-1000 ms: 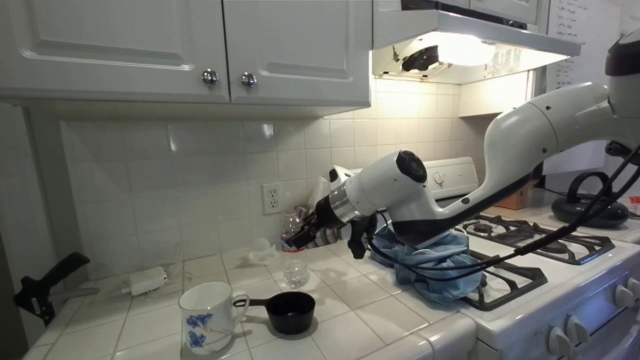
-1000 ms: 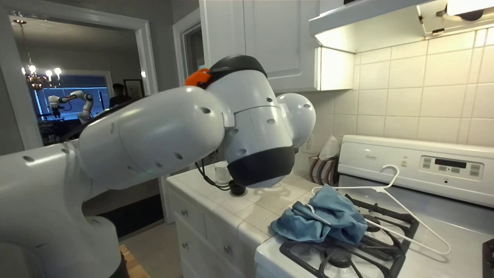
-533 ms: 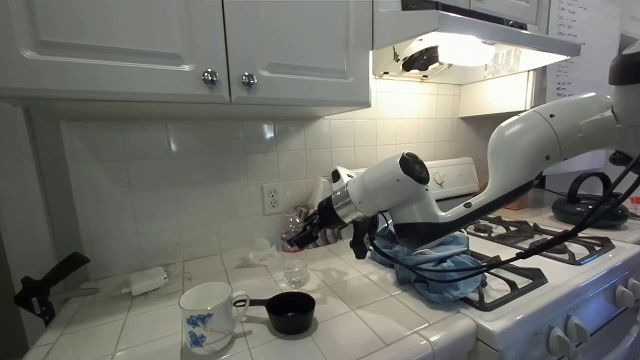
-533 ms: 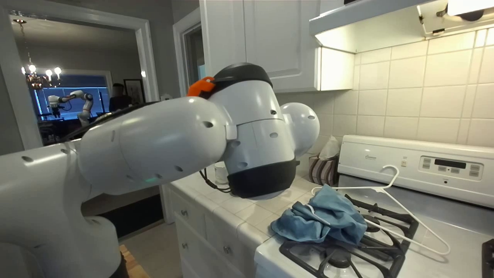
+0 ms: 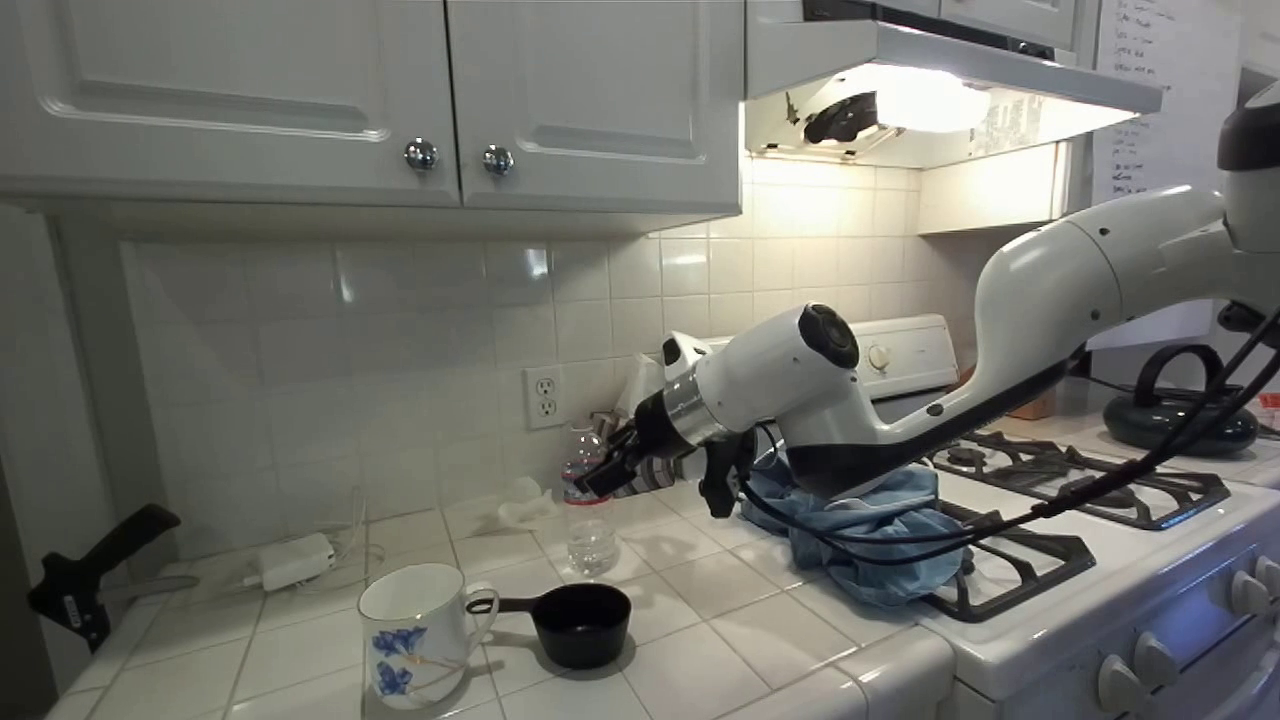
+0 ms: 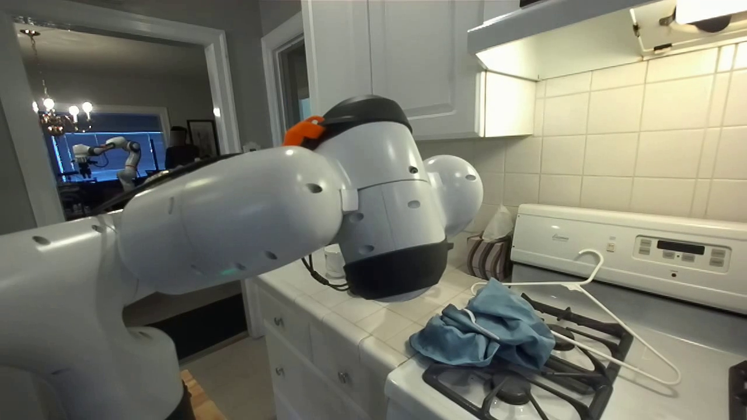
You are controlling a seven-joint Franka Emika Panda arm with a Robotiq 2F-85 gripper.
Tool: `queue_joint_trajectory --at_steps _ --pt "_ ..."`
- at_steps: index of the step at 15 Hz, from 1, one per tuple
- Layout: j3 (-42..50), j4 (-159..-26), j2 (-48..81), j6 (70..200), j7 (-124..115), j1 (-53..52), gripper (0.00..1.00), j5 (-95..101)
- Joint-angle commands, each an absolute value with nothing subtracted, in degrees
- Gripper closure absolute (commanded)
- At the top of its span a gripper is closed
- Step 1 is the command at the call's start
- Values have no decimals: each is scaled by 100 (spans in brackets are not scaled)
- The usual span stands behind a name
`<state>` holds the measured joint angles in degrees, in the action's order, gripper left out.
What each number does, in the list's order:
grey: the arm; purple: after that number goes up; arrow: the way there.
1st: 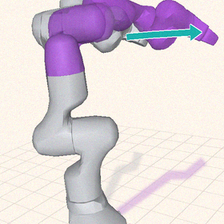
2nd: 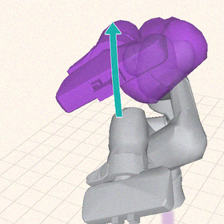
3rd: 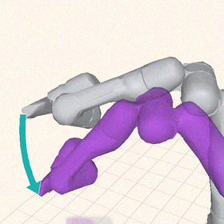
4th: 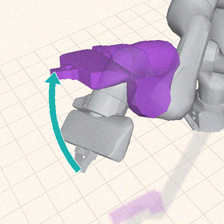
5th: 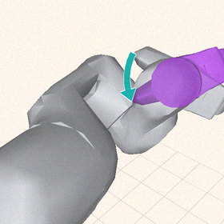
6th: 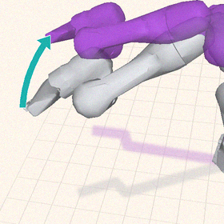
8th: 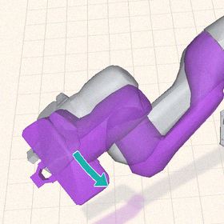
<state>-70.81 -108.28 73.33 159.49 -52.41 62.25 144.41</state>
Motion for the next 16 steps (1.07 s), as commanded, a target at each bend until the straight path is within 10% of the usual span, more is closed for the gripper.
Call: queue_joint_trajectory --at_steps 1,16 --pt "-7107 -10835 7377 15928 -5151 6245 0 14395" --pt "-7191 -10751 7406 16130 -5057 6255 0 14436"
